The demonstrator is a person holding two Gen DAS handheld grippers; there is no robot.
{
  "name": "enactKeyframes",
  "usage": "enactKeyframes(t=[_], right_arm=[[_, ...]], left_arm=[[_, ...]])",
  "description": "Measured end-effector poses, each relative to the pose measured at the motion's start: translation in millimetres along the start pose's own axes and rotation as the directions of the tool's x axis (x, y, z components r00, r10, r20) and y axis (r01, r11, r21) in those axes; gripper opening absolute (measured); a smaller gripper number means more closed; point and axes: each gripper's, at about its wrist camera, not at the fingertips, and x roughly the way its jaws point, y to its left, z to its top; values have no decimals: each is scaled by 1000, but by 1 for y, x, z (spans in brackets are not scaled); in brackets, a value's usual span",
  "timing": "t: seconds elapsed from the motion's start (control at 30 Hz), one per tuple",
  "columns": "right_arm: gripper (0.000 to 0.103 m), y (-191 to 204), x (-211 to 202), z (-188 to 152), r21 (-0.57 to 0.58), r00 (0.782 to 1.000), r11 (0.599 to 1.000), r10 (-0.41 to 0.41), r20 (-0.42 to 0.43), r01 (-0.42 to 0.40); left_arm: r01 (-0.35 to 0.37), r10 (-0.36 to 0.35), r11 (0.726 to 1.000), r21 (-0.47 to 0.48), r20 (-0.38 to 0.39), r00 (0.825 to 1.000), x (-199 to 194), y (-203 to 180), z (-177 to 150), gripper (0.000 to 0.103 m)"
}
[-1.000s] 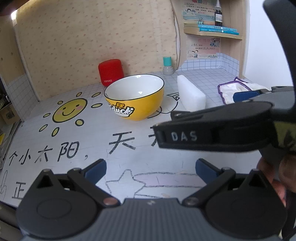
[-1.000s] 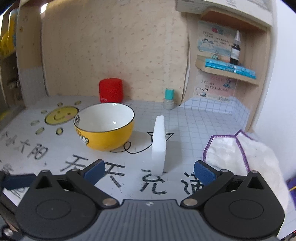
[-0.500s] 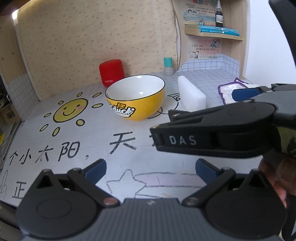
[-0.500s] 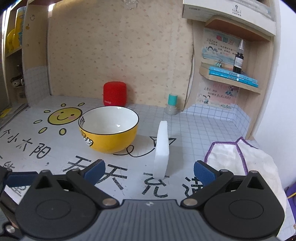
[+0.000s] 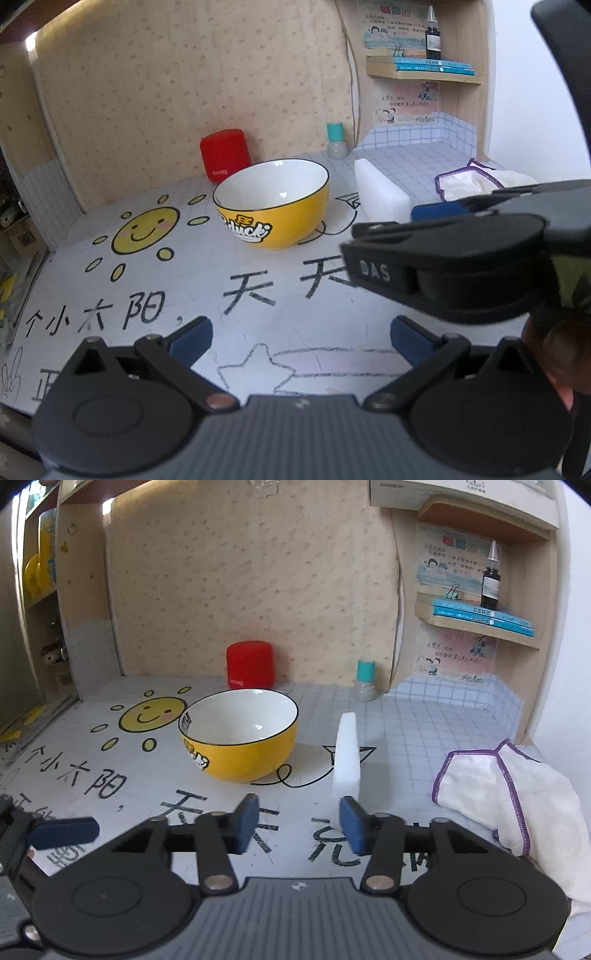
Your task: Clean bowl
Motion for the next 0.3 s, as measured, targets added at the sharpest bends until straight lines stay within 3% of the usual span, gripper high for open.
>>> enactKeyframes(t=[0.07,0.2,0.27,0.3], right_arm=[[21,2,-1,0,-10,1000,1000,7,5,-7],[19,3,-1,0,-12,1000,1000,2,7,-2],[30,3,1,0,-12,1000,1000,-12,-1,12],[52,3,3,0,-13,1000,1000,-29,-8,29]], left_arm=[[-4,4,1000,-1,4,1000,0,0,0,103],[0,0,1000,-3,5,1000,0,1,1,103],[1,-1,1000,-5,2,1000,0,1,1,103],[4,-4,1000,-9,-1,1000,0,2,1,103]])
